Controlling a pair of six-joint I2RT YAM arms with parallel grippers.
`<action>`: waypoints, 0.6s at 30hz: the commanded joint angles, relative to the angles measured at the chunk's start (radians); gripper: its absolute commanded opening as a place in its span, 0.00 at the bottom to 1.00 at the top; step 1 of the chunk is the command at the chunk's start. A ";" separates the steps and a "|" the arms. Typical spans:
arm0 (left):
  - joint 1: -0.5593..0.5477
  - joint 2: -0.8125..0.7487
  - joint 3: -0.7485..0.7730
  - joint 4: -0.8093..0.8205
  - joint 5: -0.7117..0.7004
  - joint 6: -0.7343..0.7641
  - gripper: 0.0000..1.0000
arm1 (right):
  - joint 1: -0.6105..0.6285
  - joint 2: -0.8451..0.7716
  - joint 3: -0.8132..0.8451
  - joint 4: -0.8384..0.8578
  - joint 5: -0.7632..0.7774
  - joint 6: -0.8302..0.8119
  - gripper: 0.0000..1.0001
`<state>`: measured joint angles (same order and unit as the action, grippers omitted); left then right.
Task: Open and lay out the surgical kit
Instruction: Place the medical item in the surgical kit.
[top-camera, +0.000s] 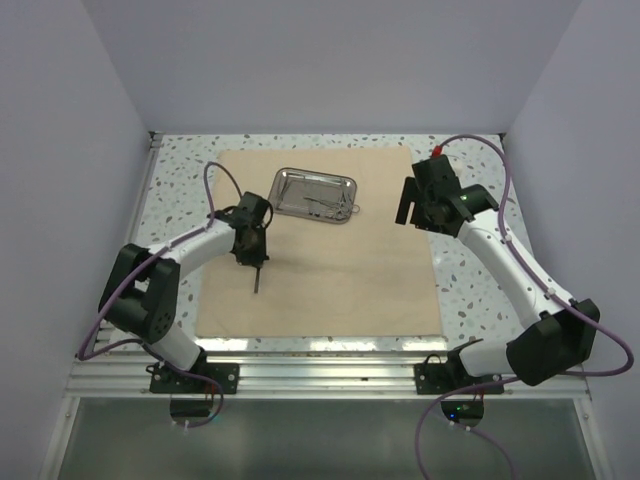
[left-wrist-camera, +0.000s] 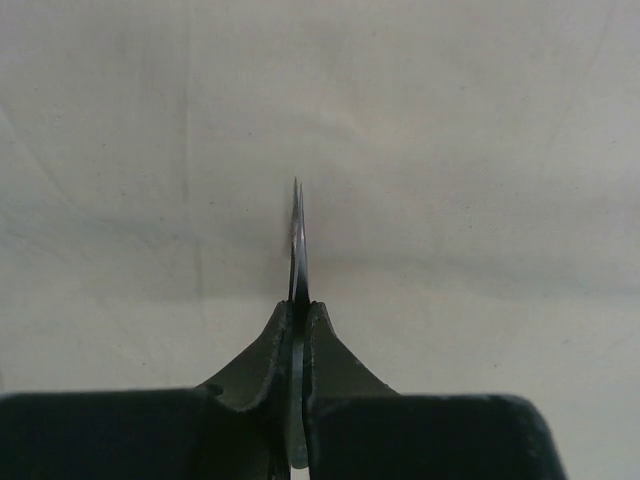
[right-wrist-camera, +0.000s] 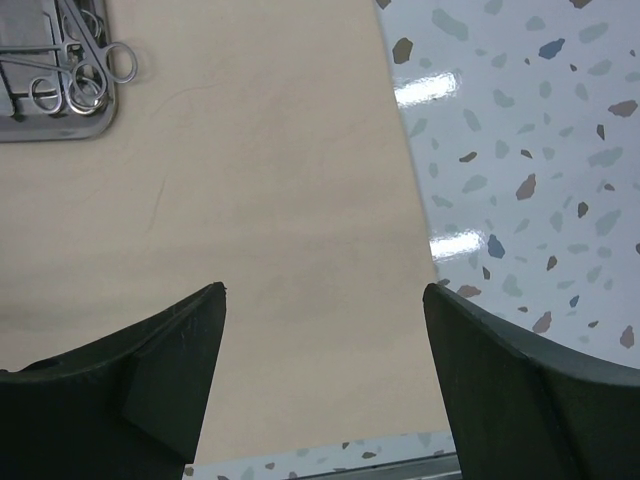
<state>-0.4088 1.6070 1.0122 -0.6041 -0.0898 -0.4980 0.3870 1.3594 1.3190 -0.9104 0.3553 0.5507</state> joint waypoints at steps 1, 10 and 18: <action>-0.010 -0.013 -0.069 0.205 0.038 -0.031 0.00 | 0.003 -0.009 -0.006 0.025 -0.022 0.020 0.83; -0.054 0.005 -0.198 0.143 0.018 -0.103 0.00 | 0.003 -0.039 -0.059 0.021 -0.018 0.034 0.83; -0.097 -0.166 -0.204 -0.120 0.048 -0.134 0.00 | 0.001 -0.063 -0.098 0.007 0.008 0.018 0.83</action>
<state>-0.4992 1.4933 0.8001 -0.5438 -0.0704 -0.6025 0.3870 1.3334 1.2289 -0.9062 0.3466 0.5674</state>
